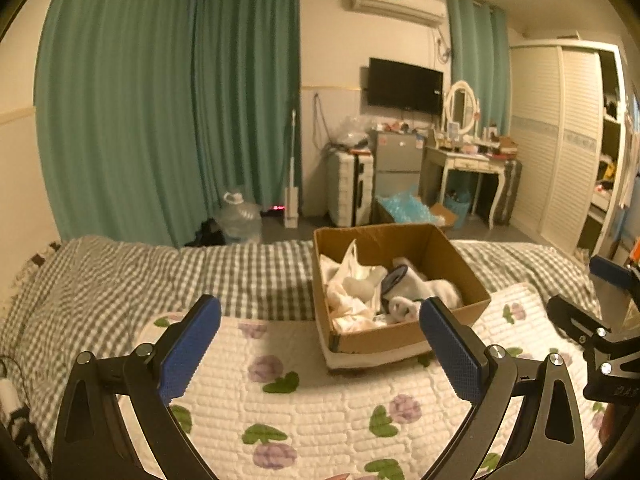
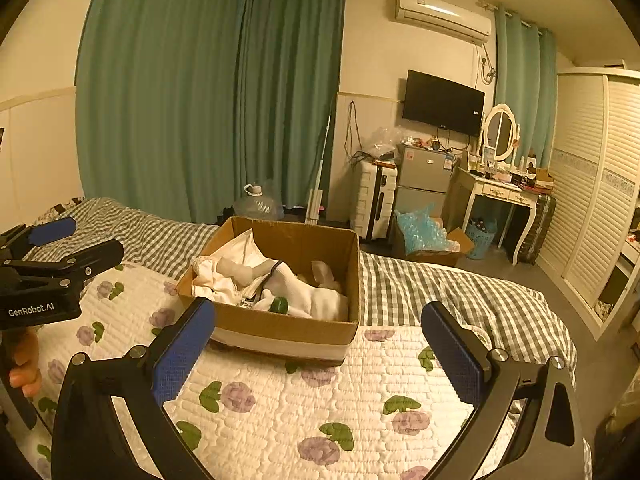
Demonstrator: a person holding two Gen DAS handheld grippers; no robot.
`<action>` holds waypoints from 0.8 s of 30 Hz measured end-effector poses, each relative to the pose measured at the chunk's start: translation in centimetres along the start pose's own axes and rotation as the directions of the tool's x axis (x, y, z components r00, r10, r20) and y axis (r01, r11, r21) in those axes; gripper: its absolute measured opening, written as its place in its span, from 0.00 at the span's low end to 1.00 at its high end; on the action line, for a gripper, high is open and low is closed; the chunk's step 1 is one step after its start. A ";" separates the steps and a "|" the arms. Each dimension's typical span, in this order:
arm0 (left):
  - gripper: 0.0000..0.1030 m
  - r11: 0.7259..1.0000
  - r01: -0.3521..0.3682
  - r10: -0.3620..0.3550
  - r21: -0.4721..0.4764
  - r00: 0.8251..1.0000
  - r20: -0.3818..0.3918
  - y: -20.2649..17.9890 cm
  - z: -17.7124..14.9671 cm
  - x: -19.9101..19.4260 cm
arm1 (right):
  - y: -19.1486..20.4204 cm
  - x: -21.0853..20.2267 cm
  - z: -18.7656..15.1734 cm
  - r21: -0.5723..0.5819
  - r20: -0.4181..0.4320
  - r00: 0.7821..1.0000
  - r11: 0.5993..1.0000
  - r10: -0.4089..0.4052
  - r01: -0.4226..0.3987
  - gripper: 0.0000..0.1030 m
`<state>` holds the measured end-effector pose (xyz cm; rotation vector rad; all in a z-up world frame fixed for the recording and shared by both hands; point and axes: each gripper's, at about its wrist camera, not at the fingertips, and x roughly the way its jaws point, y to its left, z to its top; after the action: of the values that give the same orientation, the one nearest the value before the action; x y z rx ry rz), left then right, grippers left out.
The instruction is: Organize soft objects
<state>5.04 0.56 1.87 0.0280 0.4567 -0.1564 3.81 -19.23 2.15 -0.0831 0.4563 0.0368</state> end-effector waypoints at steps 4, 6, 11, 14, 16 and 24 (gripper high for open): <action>0.99 1.000 0.000 0.000 0.002 1.000 0.002 -0.1 0.1 -0.2 | 0.0 -0.1 0.0 0.002 0.002 1.000 1.000 -0.004 0.004 1.00; 0.99 1.000 -0.002 0.002 0.002 1.000 0.003 -0.1 0.1 -0.3 | -0.1 -0.1 0.0 0.005 0.002 1.000 1.000 -0.005 0.005 1.00; 0.99 1.000 -0.003 0.003 0.006 1.000 0.004 0.0 0.3 -0.3 | -0.2 -0.4 0.0 0.005 0.003 1.000 1.000 -0.008 0.008 1.00; 0.99 1.000 0.000 0.000 0.009 1.000 0.005 -0.1 0.3 -0.4 | -0.2 -0.4 0.0 0.005 0.004 1.000 1.000 -0.009 0.009 1.00; 0.99 1.000 -0.001 0.001 0.010 1.000 -0.001 -0.1 0.3 -0.4 | -0.2 -0.4 0.0 0.004 0.004 1.000 1.000 -0.009 0.009 1.00; 0.99 1.000 -0.009 0.009 0.010 1.000 -0.001 0.2 0.3 -0.3 | -0.2 -0.5 0.1 0.005 0.001 1.000 1.000 -0.009 0.009 1.00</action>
<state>4.99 0.79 2.26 0.0399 0.4571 -0.1495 3.36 -19.45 2.45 -0.0797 0.4554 0.0272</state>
